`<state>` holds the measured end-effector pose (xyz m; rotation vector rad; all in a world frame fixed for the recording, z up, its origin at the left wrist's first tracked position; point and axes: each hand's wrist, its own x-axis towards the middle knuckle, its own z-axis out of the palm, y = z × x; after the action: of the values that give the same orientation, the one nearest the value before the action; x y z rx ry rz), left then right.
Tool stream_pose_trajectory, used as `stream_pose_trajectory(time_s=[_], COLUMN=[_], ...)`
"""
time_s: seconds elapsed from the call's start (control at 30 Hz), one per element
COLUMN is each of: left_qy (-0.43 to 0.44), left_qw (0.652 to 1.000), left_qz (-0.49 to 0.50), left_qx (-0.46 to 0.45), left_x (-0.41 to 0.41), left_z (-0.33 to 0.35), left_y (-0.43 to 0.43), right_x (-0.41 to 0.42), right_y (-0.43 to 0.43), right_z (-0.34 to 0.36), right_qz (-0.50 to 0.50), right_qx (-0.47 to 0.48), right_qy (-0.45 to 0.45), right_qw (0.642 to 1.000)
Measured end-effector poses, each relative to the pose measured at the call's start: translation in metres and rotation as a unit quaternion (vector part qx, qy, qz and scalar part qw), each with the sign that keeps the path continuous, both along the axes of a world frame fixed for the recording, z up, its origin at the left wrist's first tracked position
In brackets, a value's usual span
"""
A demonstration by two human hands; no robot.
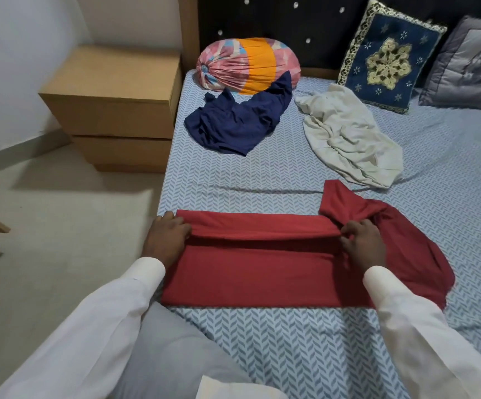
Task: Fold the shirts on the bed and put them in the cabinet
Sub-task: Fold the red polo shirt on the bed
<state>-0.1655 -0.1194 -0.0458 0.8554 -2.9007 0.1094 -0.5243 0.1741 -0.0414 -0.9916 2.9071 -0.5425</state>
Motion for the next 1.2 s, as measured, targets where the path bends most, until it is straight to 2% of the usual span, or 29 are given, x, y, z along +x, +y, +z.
stream_pose_trajectory(time_s=[0.4,0.53,0.6,0.7,0.8,0.9,1.0,1.1,1.17,1.2], left_qy=[-0.011,-0.035,-0.035,0.002,0.026,-0.040,-0.155,-0.205,-0.209,-0.211], left_qw=[0.999,0.998,0.997,0.995,0.984,0.962,0.946,0.947,0.942,0.941], left_qz=[0.046,0.055,0.072,0.080,0.024,-0.024,-0.014,-0.004,0.001,0.001], left_qx=[-0.015,-0.007,-0.001,0.053,0.176,0.267,0.283,0.249,0.261,0.266], left_x=[0.017,0.017,0.016,-0.002,-0.045,-0.090,-0.105,-0.099,-0.099,-0.101], left_z=[-0.008,-0.010,-0.006,-0.011,-0.014,-0.018,-0.030,-0.037,-0.036,-0.035], left_y=[0.027,0.034,0.037,0.047,0.070,0.100,0.120,0.124,0.122,0.123], right_x=[0.030,0.037,0.039,0.041,0.041,0.027,-0.003,-0.034,-0.051,-0.058], right_y=[0.031,0.037,0.035,0.021,-0.011,-0.043,-0.057,-0.057,-0.046,-0.034], right_z=[-0.020,-0.034,-0.035,-0.029,-0.024,-0.024,-0.019,0.000,0.019,0.026], right_qz=[0.008,0.019,0.009,0.008,-0.007,-0.026,-0.057,-0.124,-0.196,-0.234], right_qx=[-0.004,0.017,-0.003,-0.048,0.033,0.155,0.231,0.187,0.059,-0.029], right_qy=[0.022,0.004,0.006,0.079,0.130,0.132,0.097,0.075,0.007,-0.031], right_qw=[1.000,1.000,1.000,0.996,0.991,0.979,0.966,0.972,0.979,0.971])
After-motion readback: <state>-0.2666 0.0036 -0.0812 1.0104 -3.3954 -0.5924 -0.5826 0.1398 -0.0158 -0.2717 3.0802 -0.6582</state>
